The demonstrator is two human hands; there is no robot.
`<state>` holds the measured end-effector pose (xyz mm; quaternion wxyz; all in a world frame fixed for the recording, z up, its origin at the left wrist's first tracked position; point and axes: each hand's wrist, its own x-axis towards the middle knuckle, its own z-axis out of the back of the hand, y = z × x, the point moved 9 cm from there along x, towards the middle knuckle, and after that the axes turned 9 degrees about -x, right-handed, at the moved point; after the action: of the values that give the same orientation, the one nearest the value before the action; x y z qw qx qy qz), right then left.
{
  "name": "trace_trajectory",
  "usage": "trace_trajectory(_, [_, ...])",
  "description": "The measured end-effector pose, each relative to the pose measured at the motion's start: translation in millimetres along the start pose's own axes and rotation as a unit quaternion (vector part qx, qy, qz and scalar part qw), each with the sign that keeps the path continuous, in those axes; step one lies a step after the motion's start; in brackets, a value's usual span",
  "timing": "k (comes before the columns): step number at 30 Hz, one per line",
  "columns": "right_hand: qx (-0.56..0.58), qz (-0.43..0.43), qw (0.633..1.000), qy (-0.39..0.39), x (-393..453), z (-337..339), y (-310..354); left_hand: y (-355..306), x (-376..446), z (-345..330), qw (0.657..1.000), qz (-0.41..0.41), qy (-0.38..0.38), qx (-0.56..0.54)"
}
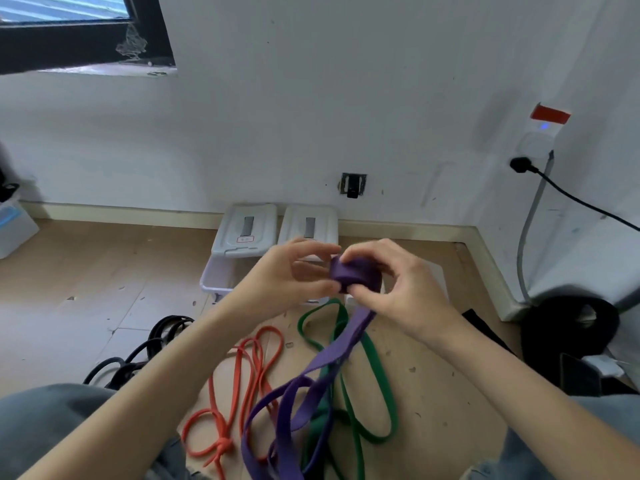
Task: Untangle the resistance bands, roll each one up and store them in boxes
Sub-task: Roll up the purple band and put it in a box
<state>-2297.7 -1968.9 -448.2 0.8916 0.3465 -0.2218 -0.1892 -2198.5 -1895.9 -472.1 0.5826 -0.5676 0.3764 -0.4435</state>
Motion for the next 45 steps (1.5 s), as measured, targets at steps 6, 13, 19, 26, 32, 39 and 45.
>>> trace_trajectory(6, [0.005, 0.053, 0.999, 0.001, 0.2, 3.6, 11.4, -13.0, -5.4, 6.8, 0.998, -0.043, -0.035, 0.044])
trace_trajectory(13, [0.222, -0.033, 0.974, -0.019, -2.9, -10.1, 5.4, -20.2, -4.6, 17.6, 0.982, -0.038, -0.084, -0.164])
trace_trajectory(19, [0.2, -0.035, 0.976, -0.078, -5.3, -10.0, 5.8, -2.3, -5.5, 2.2, 0.974, 0.001, -0.078, -0.212])
trace_trajectory(26, [0.191, -0.031, 0.976, -0.1, -8.0, -4.2, -3.0, 11.6, -4.6, -11.5, 0.975, 0.053, -0.057, -0.207])
trace_trajectory(32, [0.122, -0.017, 0.988, -0.094, -0.5, 9.6, 3.1, -9.4, -0.9, 6.1, 0.997, 0.021, -0.043, -0.059])
trace_trajectory(39, [0.134, 0.031, 0.989, -0.057, 3.3, 15.5, 14.2, -14.7, -3.7, -0.2, 1.0, -0.008, 0.004, 0.017])
trace_trajectory(45, [0.319, -0.05, 0.945, -0.052, 3.9, 8.1, -2.1, -26.1, -2.6, 30.0, 0.972, -0.045, -0.097, -0.208])
